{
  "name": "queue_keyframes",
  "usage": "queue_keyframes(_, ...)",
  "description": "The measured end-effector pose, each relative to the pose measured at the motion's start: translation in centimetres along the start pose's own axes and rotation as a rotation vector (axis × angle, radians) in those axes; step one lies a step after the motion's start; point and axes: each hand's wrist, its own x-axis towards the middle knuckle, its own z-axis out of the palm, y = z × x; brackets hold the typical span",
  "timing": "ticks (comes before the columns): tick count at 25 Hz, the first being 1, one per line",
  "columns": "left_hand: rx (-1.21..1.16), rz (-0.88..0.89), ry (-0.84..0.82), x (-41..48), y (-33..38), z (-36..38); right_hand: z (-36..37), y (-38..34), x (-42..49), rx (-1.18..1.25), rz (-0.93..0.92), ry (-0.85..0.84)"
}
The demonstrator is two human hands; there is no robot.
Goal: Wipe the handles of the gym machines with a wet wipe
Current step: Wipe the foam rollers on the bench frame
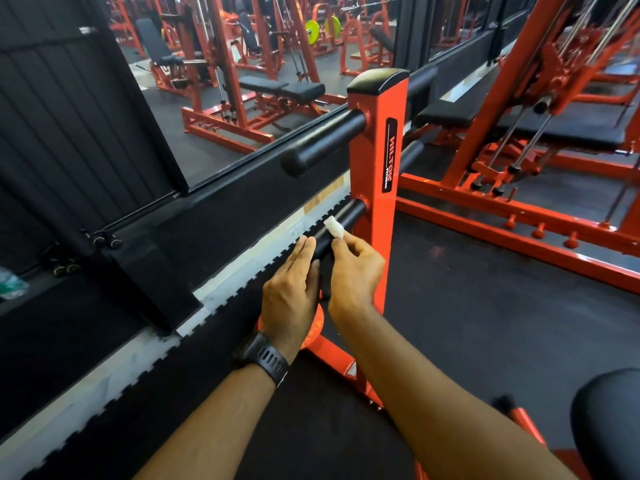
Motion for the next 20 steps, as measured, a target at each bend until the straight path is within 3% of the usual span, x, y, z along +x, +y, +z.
queue_keyframes(2,0.005,-0.021,-0.007,0.1,0.1,0.1,0.0,0.2,-0.2,0.027,0.020,0.051)
queue_keyframes(6,-0.022,-0.070,-0.021,-0.2,0.6,-0.2,-0.5,0.6,-1.5,0.069,0.026,-0.056)
queue_keyframes(8,-0.022,-0.060,-0.007,0.0,0.6,-0.1,-0.6,0.5,-1.3,0.038,-0.012,-0.006)
queue_keyframes(10,-0.007,-0.047,-0.007,-0.1,0.8,-0.4,-1.0,0.7,-1.6,-0.129,-0.225,-0.062)
queue_keyframes(14,0.035,-0.014,-0.012,0.1,0.9,-0.7,-3.5,1.8,-0.4,-0.442,-0.854,-0.455)
queue_keyframes(16,0.048,-0.026,-0.006,0.2,0.9,-0.4,-4.2,1.2,3.7,-0.629,-0.993,-0.580)
queue_keyframes(20,0.004,-0.052,0.035,0.0,0.6,-0.1,-4.3,1.1,6.4,-0.720,-1.070,-0.540)
